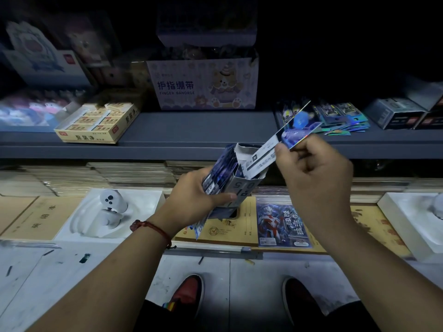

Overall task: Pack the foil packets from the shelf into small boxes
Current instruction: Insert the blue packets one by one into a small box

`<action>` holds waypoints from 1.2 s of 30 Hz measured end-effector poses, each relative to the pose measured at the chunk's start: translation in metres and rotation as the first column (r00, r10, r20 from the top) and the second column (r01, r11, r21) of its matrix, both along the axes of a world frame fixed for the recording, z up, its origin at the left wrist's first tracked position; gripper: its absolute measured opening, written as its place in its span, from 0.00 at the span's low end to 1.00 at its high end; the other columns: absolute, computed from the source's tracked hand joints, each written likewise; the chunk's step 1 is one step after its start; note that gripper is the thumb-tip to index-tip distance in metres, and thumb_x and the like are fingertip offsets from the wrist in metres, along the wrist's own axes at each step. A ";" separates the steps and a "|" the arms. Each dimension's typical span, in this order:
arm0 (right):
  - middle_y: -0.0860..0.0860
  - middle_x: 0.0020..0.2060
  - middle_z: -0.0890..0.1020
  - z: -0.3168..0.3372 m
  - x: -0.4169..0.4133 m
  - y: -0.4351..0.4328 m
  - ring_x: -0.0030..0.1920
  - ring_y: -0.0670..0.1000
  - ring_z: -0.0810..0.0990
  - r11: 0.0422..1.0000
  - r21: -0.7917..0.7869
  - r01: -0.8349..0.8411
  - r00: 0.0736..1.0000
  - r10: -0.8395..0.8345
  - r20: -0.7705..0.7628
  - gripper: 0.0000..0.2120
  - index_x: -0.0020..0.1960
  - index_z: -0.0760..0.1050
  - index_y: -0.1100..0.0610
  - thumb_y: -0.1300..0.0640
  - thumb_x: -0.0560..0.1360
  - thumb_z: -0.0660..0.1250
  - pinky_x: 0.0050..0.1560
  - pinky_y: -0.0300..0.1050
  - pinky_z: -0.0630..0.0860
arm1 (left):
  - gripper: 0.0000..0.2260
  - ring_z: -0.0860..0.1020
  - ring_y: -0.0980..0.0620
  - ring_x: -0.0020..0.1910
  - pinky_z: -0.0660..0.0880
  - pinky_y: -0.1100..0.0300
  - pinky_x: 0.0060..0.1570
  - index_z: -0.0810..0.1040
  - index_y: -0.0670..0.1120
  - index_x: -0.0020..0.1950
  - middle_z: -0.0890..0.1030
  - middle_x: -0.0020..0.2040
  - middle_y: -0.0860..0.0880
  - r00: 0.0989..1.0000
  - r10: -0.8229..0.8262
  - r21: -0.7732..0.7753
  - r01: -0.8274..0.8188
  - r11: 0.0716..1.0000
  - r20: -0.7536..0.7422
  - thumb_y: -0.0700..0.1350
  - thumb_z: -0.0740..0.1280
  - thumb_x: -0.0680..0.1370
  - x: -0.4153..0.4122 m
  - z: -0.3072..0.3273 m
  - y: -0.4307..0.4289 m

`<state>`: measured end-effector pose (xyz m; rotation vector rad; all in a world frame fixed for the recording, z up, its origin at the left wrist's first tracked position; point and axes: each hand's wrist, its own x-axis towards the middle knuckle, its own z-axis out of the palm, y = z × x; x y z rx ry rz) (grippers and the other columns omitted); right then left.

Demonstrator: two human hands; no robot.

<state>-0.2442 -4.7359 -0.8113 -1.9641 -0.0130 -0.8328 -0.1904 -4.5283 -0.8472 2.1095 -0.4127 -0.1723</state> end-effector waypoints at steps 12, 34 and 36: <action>0.48 0.33 0.76 -0.003 0.000 0.004 0.30 0.46 0.73 0.990 -0.043 -0.137 0.978 0.128 -0.163 0.05 0.45 0.79 0.52 0.52 0.76 0.74 0.35 0.40 0.71 | 0.12 0.83 0.62 0.45 0.79 0.67 0.43 0.78 0.61 0.49 0.85 0.47 0.59 0.999 -0.019 0.034 0.018 0.999 0.043 0.50 0.78 0.73 0.000 -0.002 0.000; 0.43 0.23 0.73 -0.013 0.004 0.004 0.26 0.44 0.70 0.973 -0.168 -0.160 0.879 0.063 -0.473 0.08 0.34 0.81 0.49 0.55 0.72 0.74 0.32 0.46 0.71 | 0.18 0.80 0.61 0.44 0.74 0.68 0.39 0.79 0.53 0.62 0.83 0.49 0.56 0.981 -0.130 0.244 0.092 0.965 0.143 0.54 0.77 0.74 0.001 -0.015 -0.008; 0.39 0.23 0.74 -0.014 0.004 0.002 0.26 0.42 0.72 0.971 -0.170 -0.170 0.872 0.067 -0.486 0.07 0.35 0.83 0.50 0.56 0.72 0.75 0.32 0.43 0.69 | 0.18 0.80 0.61 0.44 0.75 0.67 0.40 0.79 0.54 0.61 0.83 0.49 0.57 0.981 -0.131 0.246 0.094 0.965 0.140 0.53 0.77 0.74 0.000 -0.014 -0.008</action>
